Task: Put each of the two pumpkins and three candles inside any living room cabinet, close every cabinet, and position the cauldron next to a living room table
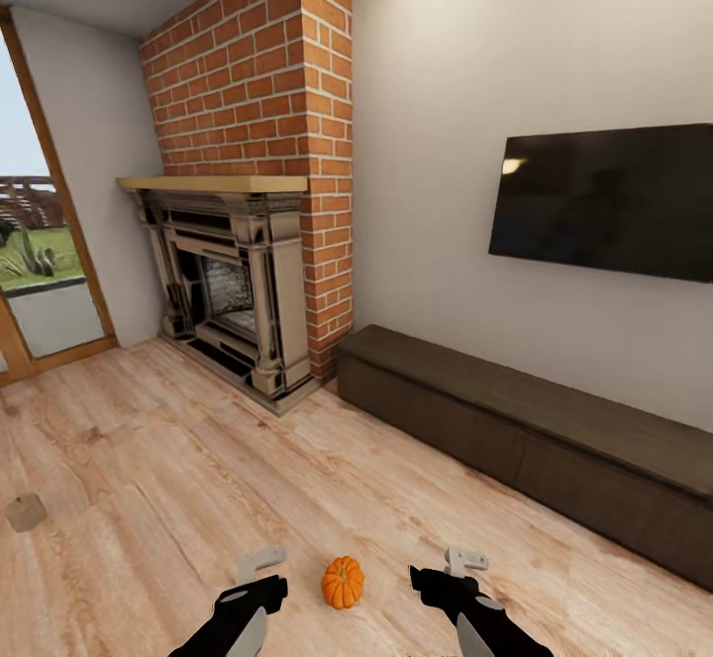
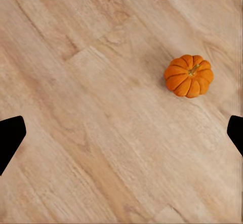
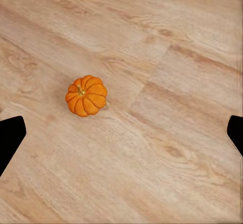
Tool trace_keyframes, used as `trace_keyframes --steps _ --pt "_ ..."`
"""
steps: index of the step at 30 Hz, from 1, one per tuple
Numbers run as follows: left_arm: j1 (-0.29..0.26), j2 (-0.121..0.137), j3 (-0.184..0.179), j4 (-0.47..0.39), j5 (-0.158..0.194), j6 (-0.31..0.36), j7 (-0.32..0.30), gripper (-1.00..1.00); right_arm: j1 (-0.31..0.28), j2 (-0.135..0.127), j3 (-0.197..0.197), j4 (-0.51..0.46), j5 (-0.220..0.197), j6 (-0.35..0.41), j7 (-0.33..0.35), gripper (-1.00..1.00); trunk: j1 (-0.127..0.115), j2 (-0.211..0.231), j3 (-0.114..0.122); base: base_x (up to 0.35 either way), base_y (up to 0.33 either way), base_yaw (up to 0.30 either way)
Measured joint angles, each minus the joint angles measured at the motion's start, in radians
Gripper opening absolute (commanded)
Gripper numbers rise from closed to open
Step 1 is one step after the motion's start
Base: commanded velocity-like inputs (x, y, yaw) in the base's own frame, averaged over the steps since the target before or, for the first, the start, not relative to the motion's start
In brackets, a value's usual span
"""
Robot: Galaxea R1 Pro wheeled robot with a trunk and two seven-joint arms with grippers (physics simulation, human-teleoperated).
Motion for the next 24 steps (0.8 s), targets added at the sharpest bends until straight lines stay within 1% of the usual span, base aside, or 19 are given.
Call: trace_keyframes --steps 9,12,16,24 --pt "0.0 0.0 0.0 0.0 -0.001 -0.001 0.0 1.0 0.0 0.0 0.0 0.0 0.0 0.001 0.0 1.0 0.0 0.0 0.0 0.0 -0.007 -0.29" --pt "0.0 0.0 0.0 0.0 -0.002 -0.002 0.0 1.0 0.0 0.0 0.0 0.0 0.0 0.001 -0.001 1.0 0.0 0.0 0.0 0.0 -0.073 -0.29" --pt "0.0 0.0 -0.001 0.0 -0.011 -0.002 0.0 1.0 0.0 0.0 0.0 0.0 -0.001 0.001 -0.002 1.0 0.0 0.0 0.0 0.014 -0.093 -0.29" --pt "0.0 0.0 -0.001 0.0 -0.015 -0.001 0.0 1.0 0.0 0.0 0.0 0.0 -0.002 0.001 -0.002 1.0 0.0 0.0 0.0 0.071 -0.079 -0.29"
